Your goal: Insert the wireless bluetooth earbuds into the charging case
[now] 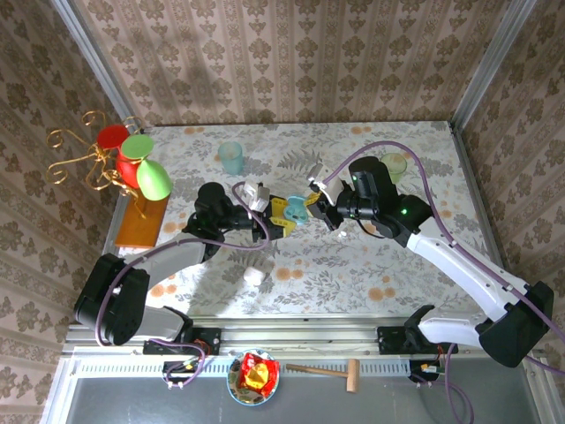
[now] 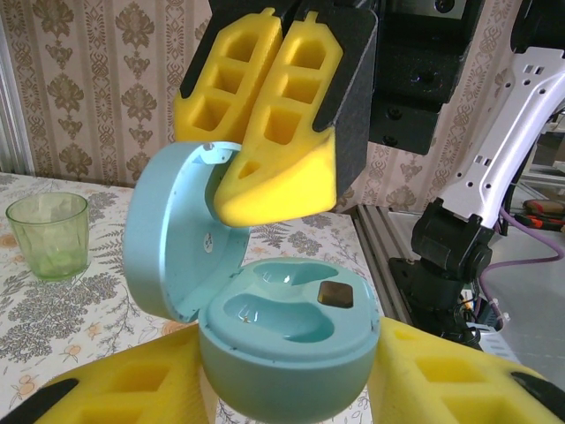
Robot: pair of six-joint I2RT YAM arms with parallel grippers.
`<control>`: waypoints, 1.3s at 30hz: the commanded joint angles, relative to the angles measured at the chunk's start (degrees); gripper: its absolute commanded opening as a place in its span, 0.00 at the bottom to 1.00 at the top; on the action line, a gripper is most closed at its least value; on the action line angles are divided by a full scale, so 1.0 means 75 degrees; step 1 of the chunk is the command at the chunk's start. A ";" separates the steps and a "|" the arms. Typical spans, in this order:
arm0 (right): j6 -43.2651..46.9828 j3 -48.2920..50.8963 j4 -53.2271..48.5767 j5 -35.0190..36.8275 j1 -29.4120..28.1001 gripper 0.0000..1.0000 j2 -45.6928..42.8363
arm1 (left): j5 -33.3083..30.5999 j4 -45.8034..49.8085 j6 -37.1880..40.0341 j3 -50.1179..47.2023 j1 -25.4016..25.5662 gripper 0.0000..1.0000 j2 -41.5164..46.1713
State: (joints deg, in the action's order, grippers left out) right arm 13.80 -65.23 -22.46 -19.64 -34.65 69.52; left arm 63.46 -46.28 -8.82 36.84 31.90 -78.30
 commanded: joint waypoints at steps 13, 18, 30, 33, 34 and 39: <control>0.0132 -0.0232 -0.0169 -0.0106 -0.0090 0.03 0.0071 | -0.0009 -0.0166 0.0126 0.0070 0.0083 0.29 0.0139; 0.0097 -0.0231 -0.0138 -0.0102 -0.0098 0.15 0.0013 | -0.0093 -0.0221 0.0179 0.0011 0.0071 0.28 0.0128; -0.0039 -0.0120 0.0019 -0.0003 -0.0090 0.42 -0.0154 | -0.0141 -0.0309 0.0180 -0.0057 0.0024 0.28 0.0058; -0.0104 -0.0103 0.0097 0.0029 -0.0080 0.35 -0.0187 | -0.0055 -0.0378 0.0123 -0.0037 0.0024 0.29 0.0061; -0.0100 -0.0103 0.0102 0.0007 -0.0079 0.31 -0.0181 | -0.0042 -0.0394 0.0094 -0.0037 0.0024 0.29 0.0058; -0.0082 -0.0173 0.0053 -0.0095 -0.0079 0.12 -0.0093 | -0.0001 -0.0447 0.0068 -0.0060 0.0027 0.28 0.0072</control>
State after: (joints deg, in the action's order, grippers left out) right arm 13.47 -65.54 -22.41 -19.40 -34.92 69.69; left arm 63.26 -47.07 -8.82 36.77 31.90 -78.28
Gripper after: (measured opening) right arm 0.139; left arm 0.342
